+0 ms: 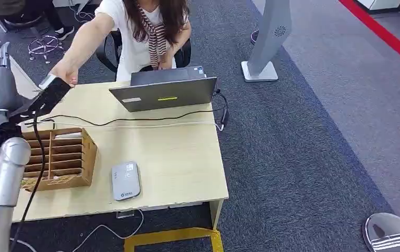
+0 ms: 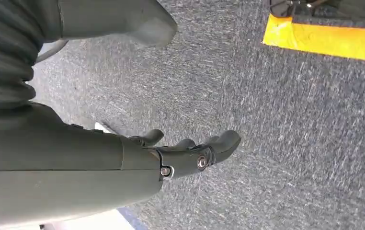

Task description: Pass the card to the sensor for recognition and then transmit it.

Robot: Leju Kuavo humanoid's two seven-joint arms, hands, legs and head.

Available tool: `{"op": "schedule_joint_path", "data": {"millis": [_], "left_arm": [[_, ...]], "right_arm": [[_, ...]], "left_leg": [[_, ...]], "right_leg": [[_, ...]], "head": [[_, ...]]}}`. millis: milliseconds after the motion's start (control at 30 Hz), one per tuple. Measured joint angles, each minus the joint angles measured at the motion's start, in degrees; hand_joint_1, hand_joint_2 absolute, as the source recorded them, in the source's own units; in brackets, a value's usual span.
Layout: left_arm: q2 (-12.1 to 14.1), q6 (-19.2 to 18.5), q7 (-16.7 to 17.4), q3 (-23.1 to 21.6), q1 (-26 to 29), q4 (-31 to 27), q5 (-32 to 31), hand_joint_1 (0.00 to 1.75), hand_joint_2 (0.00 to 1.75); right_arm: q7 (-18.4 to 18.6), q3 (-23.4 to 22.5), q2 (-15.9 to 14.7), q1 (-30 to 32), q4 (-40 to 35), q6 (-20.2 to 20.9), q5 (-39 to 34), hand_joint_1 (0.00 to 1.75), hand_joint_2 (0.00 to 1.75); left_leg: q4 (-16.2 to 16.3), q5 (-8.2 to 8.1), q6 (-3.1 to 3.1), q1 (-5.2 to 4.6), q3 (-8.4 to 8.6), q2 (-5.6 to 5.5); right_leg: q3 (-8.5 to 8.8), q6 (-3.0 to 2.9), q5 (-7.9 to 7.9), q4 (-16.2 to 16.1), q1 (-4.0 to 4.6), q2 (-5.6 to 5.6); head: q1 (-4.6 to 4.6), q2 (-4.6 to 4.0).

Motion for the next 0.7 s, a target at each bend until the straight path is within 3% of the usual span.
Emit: {"op": "schedule_joint_path", "data": {"millis": [267, 433, 467, 500, 700], "left_arm": [[2.71, 2.77, 3.86, -3.34, -7.66, 7.92, -9.04, 0.0, 1.75], [3.71, 3.47, 4.28, -4.15, -9.6, 10.46, -10.38, 0.0, 1.75], [3.82, 3.54, 4.28, -4.24, -9.75, 10.79, -10.42, 0.82, 1.75], [4.04, 3.56, 4.3, -4.28, -9.82, 10.97, -10.42, 1.75, 1.75], [4.9, 3.87, 4.3, -4.57, -9.97, 12.1, -10.46, 1.75, 1.75]], "right_arm": [[0.68, 1.11, -0.04, 0.0, 0.0, 0.98, 2.46, 0.0, 1.75], [0.68, 1.44, -0.07, -0.01, 0.07, 1.14, 3.08, 0.0, 1.75], [0.68, 1.48, -0.07, 0.0, 0.07, 1.14, 3.12, 0.0, 1.75], [0.68, 1.53, -0.07, -0.01, 0.07, 1.16, 3.15, 0.0, 1.75], [0.72, 1.88, -0.07, 0.0, 0.09, 1.14, 3.23, 0.0, 1.75]], "left_leg": [[0.0, 0.02, -0.03, 0.0, -0.01, 0.0], [0.0, 0.02, -0.03, 0.0, -0.02, 0.0], [0.0, 0.02, -0.03, 0.0, -0.02, 0.0], [0.0, 0.02, -0.03, 0.0, -0.02, 0.0], [0.0, 0.02, -0.03, 0.0, -0.02, 0.0]], "right_leg": [[0.0, 0.0, 0.0, 0.02, 0.0, 0.0], [0.0, 0.0, 0.0, 0.02, 0.0, 0.0], [0.0, 0.0, 0.0, 0.02, 0.0, -0.01], [0.0, 0.0, 0.0, 0.03, 0.0, 0.0], [0.0, 0.0, 0.0, 0.03, 0.0, 0.0]], "head": [[-0.02, 0.0], [-0.02, 0.0], [-0.02, 0.0], [-0.02, 0.0], [0.0, 0.0]]}}
